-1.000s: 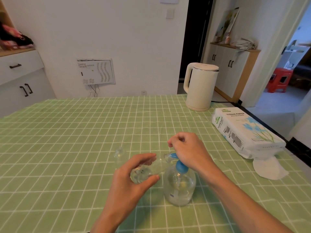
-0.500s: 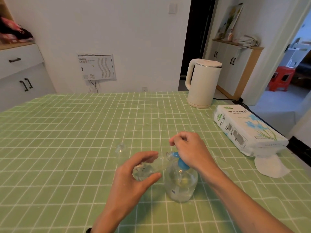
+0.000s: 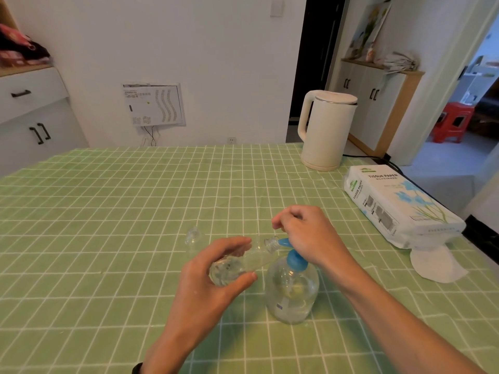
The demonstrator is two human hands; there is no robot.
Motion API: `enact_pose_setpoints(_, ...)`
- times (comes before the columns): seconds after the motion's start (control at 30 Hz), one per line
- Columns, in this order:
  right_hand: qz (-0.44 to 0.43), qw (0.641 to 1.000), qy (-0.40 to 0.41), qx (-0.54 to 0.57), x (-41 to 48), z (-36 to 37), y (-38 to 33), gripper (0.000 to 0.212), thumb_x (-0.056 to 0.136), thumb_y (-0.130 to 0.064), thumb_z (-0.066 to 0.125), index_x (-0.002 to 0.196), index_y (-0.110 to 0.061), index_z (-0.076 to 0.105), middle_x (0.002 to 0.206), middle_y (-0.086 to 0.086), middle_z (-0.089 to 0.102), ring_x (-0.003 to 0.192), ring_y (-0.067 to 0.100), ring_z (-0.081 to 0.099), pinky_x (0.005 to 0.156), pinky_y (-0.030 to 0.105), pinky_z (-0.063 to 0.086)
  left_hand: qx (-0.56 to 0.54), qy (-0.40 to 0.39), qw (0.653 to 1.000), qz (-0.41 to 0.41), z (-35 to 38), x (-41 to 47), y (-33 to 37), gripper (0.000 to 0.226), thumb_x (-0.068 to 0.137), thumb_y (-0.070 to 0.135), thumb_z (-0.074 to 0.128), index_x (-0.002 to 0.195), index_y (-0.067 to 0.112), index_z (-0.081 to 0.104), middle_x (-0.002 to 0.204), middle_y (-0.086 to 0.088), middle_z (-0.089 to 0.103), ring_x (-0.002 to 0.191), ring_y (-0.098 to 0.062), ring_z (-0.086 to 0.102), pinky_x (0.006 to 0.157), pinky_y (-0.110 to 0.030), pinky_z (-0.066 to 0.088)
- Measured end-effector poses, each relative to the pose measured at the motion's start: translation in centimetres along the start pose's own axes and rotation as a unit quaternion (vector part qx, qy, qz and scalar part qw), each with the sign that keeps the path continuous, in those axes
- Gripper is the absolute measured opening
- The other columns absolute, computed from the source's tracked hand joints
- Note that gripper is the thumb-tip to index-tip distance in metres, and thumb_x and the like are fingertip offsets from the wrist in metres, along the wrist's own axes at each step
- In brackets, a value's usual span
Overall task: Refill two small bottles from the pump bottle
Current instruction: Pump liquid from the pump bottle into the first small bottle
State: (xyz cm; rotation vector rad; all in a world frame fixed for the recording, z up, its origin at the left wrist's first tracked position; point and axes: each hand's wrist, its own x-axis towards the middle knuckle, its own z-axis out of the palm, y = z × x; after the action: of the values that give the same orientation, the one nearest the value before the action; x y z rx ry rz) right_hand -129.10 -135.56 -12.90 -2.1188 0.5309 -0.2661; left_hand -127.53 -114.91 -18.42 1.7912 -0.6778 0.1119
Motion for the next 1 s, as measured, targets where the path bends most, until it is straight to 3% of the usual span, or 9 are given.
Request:
enact_pose_setpoints(0.17,0.015,1.0,-0.007,-0.008,-0.3,0.45,0.45,0.03,0.1,-0.023,0.054,0.083,-0.024,0.079,0.085,-0.017,0.078,0.092,0.012,0.075,0.089,0.038,0.059,0.009,-0.003,1.0,-0.004,0.5,-0.05,-0.04,0.053,0.074,0.006,0.093,0.116,0.033,0.075,0.112,0.026,0.077,0.111,0.004,0.071,0.092,-0.003,0.047)
enact_pose_setpoints(0.37,0.011,1.0,-0.002,-0.004,-0.53,-0.03,-0.17,0.03,0.1,-0.025,0.054,0.094,-0.008,0.077,0.096,0.008,0.08,0.098,0.029,0.074,0.09,0.043,0.06,0.007,-0.005,1.0,-0.004,0.46,-0.21,0.15,0.053,0.075,0.009,0.093,0.117,0.034,0.075,0.113,0.027,0.077,0.111,0.004,0.07,0.092,-0.002,0.047)
enact_pose_setpoints(0.47,-0.003,1.0,-0.003,-0.011,-0.27,-0.41,-0.44,0.027,0.098,-0.027,0.056,0.091,-0.01,0.076,0.056,-0.008,0.066,0.056,0.016,0.062,0.069,0.038,0.055,0.007,-0.002,1.0,-0.002,0.23,-0.13,0.23,0.052,0.075,0.011,0.093,0.119,0.033,0.075,0.114,0.027,0.076,0.112,0.004,0.07,0.093,-0.002,0.047)
enact_pose_setpoints(0.53,-0.004,1.0,-0.003,-0.024,-0.22,-0.42,-0.51,0.027,0.098,-0.028,0.056,0.089,-0.012,0.076,0.048,-0.011,0.057,0.046,0.01,0.051,0.062,0.036,0.051,0.006,-0.001,1.0,-0.002,0.16,-0.09,0.23,0.052,0.075,0.011,0.093,0.119,0.032,0.075,0.114,0.027,0.076,0.113,0.004,0.07,0.093,-0.002,0.047)
enact_pose_setpoints(0.57,-0.003,1.0,-0.005,-0.021,-0.21,-0.38,-0.5,0.028,0.099,-0.028,0.056,0.089,-0.012,0.077,0.056,-0.008,0.066,0.051,0.014,0.06,0.065,0.037,0.054,0.006,-0.001,1.0,-0.003,0.15,-0.06,0.25,0.052,0.075,0.011,0.093,0.119,0.033,0.075,0.114,0.027,0.077,0.113,0.004,0.07,0.093,-0.002,0.047)
enact_pose_setpoints(0.63,0.0,1.0,-0.005,-0.011,-0.25,-0.3,-0.45,0.029,0.1,-0.028,0.055,0.092,-0.012,0.078,0.087,0.004,0.08,0.085,0.024,0.075,0.081,0.041,0.061,0.008,0.0,1.0,-0.002,0.16,-0.03,0.28,0.053,0.075,0.009,0.093,0.118,0.033,0.075,0.114,0.027,0.077,0.112,0.004,0.07,0.093,-0.002,0.047)
enact_pose_setpoints(0.7,0.0,1.0,0.001,-0.008,-0.23,-0.22,-0.37,0.029,0.1,-0.027,0.055,0.091,-0.012,0.078,0.098,0.008,0.081,0.098,0.028,0.075,0.088,0.042,0.06,0.01,0.0,1.0,-0.001,0.21,0.01,0.29,0.053,0.075,0.009,0.092,0.118,0.033,0.075,0.114,0.027,0.077,0.112,0.004,0.07,0.093,-0.003,0.047)
enact_pose_setpoints(0.83,0.007,1.0,0.005,-0.001,-0.03,0.17,0.05,0.03,0.099,-0.023,0.054,0.081,-0.022,0.079,0.084,-0.012,0.079,0.091,0.015,0.075,0.087,0.037,0.059,0.007,-0.001,1.0,-0.004,0.28,0.05,0.21,0.053,0.075,0.008,0.092,0.117,0.034,0.075,0.114,0.026,0.077,0.112,0.004,0.07,0.093,-0.003,0.047)
enact_pose_setpoints(1.0,0.012,1.0,-0.004,-0.002,-0.44,0.48,0.3,0.032,0.1,-0.022,0.052,0.082,-0.024,0.078,0.09,-0.019,0.076,0.086,0.009,0.074,0.083,0.036,0.058,0.005,-0.005,1.0,-0.005,0.58,-0.26,0.05,0.053,0.075,0.009,0.092,0.117,0.036,0.075,0.113,0.026,0.077,0.112,0.004,0.07,0.092,-0.002,0.047)
